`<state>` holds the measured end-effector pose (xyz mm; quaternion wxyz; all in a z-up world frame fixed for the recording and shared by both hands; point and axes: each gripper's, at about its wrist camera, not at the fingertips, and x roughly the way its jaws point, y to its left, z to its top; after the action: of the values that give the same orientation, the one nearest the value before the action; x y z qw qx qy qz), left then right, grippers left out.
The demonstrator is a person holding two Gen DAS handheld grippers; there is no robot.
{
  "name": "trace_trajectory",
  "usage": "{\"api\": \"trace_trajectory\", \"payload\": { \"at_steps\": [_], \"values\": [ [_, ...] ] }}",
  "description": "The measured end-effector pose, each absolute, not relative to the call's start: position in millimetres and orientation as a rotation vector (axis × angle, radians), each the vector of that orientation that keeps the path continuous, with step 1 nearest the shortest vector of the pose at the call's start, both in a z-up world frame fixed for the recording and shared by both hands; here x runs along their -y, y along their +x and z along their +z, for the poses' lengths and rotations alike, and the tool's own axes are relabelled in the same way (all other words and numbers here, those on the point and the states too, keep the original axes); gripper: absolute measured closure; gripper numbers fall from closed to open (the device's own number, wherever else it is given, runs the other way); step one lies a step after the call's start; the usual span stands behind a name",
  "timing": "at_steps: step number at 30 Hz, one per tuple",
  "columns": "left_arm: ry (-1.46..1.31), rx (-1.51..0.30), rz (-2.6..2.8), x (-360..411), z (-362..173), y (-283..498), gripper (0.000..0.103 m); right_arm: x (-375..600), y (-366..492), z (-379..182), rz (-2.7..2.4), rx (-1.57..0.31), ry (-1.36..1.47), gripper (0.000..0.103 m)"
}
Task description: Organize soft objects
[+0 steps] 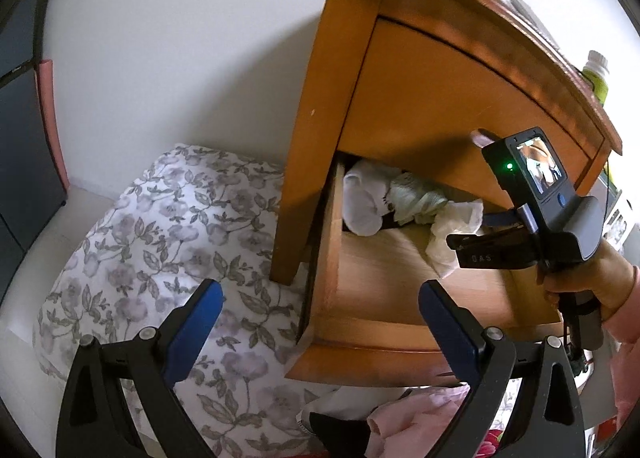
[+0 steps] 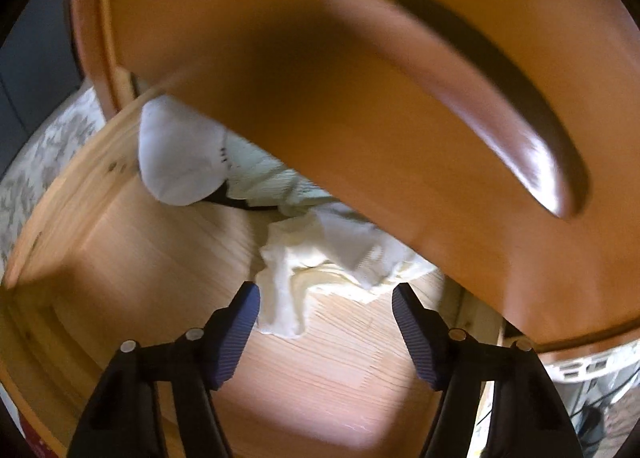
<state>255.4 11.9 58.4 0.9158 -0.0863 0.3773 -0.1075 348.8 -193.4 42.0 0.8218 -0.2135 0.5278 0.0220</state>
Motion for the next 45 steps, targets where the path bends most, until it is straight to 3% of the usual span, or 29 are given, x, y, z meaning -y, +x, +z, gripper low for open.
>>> {"api": "trace_trajectory", "payload": {
  "at_steps": [11, 13, 17, 24, 38, 40, 42, 44, 45],
  "values": [
    [-0.178, -0.797, -0.223, -12.3, 48.9, 258.6, 0.004, 180.1, 361.0, 21.4, 0.047, -1.184, -0.504, 0.058],
    [-0.178, -0.801, -0.225, -12.4, 48.6, 258.5, 0.004, 177.6, 362.1, 20.5, 0.044, -1.190, -0.504, 0.064],
    [-0.180, -0.802, -0.223, -12.7, 48.8, 258.2, 0.004, 174.0, 362.8, 19.5, 0.043, -1.193, -0.509, 0.086],
    [-0.172, -0.811, -0.233, -7.5, 50.0, 253.7, 0.004, 176.6, 348.3, 30.3, 0.053, -1.184, -0.509, 0.100],
    [-0.154, -0.815, -0.255, -0.4, 53.5, 245.7, 0.004, 194.2, 328.6, 53.6, 0.073, -1.154, -0.373, 0.101],
    [-0.160, -0.820, -0.247, -2.4, 51.0, 247.9, 0.004, 185.2, 336.8, 50.4, 0.082, -1.147, -0.359, 0.097],
    [-0.165, -0.826, -0.242, -4.1, 48.1, 250.0, 0.004, 179.5, 343.3, 49.3, 0.079, -1.150, -0.363, 0.075],
    [-0.167, -0.830, -0.244, -5.3, 45.2, 251.3, 0.004, 172.0, 349.9, 42.0, 0.077, -1.169, -0.376, 0.063],
    [-0.167, -0.833, -0.245, -5.5, 43.9, 252.2, 0.004, 168.9, 351.8, 41.8, 0.073, -1.175, -0.381, 0.063]
  ]
}}
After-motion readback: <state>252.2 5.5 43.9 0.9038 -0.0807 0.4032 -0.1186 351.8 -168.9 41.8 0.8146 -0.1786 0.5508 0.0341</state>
